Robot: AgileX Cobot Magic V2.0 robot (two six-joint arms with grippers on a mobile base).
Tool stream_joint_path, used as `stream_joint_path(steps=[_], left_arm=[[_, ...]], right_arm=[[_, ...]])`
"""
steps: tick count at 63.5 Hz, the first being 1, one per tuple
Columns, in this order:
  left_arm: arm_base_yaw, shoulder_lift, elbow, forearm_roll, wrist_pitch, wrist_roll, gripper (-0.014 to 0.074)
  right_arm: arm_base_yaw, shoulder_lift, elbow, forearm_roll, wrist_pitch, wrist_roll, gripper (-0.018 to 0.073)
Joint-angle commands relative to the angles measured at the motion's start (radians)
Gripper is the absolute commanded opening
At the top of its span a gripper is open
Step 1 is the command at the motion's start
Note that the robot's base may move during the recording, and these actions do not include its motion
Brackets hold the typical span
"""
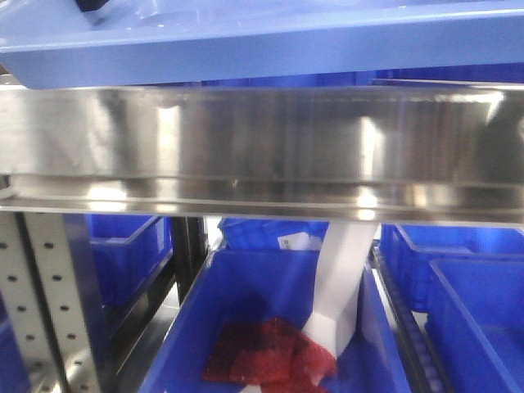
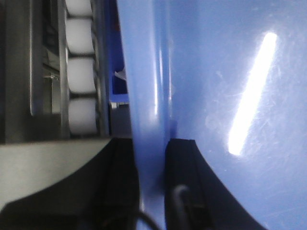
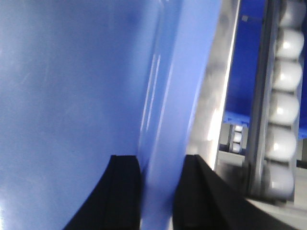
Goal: Grab blue tray and place on right shelf
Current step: 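Drive up to the steel shelf rack holding the tray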
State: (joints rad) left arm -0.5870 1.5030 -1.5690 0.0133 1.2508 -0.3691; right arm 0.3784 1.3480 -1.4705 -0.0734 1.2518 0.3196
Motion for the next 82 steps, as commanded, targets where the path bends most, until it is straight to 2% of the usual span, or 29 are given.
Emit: stream_joint_path(steps=[1, 82], left_arm=[[-0.014, -0.034, -0.026, -0.025, 0.087, 0.039, -0.0048], [-0.014, -0.034, -0.026, -0.025, 0.087, 0.039, -0.0048]], right_arm=[[0.002, -0.033, -0.029, 0.018, 0.012, -0.034, 0.0031], [0.002, -0.033, -0.029, 0.018, 0.012, -0.034, 0.0031]])
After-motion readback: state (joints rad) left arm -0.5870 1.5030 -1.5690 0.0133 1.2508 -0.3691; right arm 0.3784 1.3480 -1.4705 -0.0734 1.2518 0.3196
